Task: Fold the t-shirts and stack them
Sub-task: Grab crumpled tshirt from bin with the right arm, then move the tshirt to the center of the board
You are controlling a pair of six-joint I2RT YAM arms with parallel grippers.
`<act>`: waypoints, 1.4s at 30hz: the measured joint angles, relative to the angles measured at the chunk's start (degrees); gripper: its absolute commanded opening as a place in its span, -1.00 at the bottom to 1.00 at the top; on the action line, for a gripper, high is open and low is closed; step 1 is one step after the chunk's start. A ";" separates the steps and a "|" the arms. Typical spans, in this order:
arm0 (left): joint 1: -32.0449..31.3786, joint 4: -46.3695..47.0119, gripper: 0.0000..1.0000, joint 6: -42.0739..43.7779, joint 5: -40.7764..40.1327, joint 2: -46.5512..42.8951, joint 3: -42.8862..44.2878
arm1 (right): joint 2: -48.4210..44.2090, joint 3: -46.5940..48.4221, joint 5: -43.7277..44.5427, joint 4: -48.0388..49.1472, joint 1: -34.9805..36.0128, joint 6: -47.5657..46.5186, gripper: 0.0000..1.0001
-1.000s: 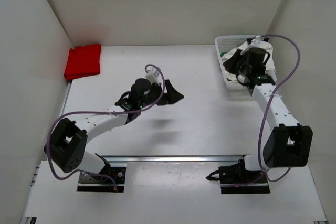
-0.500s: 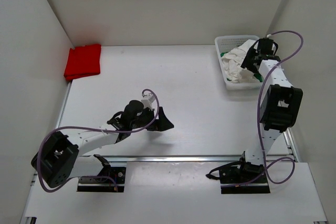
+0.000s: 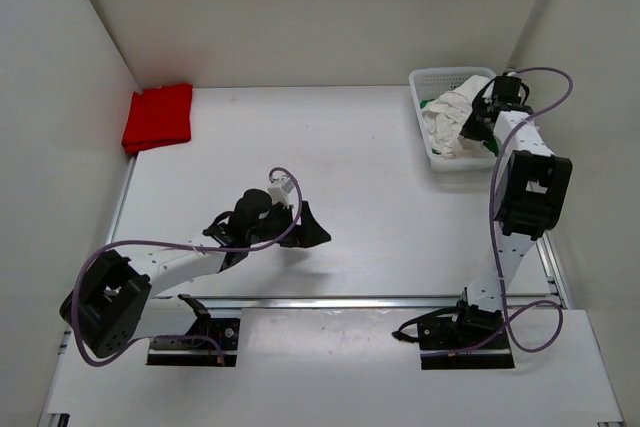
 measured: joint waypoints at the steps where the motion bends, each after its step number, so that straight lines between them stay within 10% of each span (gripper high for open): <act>1: 0.31 0.13 0.84 -0.15 0.13 0.00 0.00 | -0.98 -0.83 -0.55 0.76 -0.44 0.31 -1.00; 11: 2.73 1.25 0.81 -2.08 2.10 -0.57 0.02 | -27.98 1.51 -8.74 4.46 0.79 3.19 -1.00; 20: 19.89 7.76 0.83 -10.64 9.73 -3.34 -2.25 | -39.47 22.34 -20.09 13.33 31.39 1.01 -1.00; 30: 31.06 7.91 0.83 -14.95 13.33 -5.66 -4.09 | -53.51 -8.70 -37.05 39.15 14.45 18.21 -1.00; 37: 31.41 6.58 0.77 -13.53 12.35 -5.64 -1.46 | -33.24 -24.55 -36.39 37.88 19.21 18.32 -1.00; 42: 26.16 -2.91 0.77 -5.42 4.13 -6.73 3.78 | -1.27 3.74 -29.81 16.68 26.69 12.41 -0.99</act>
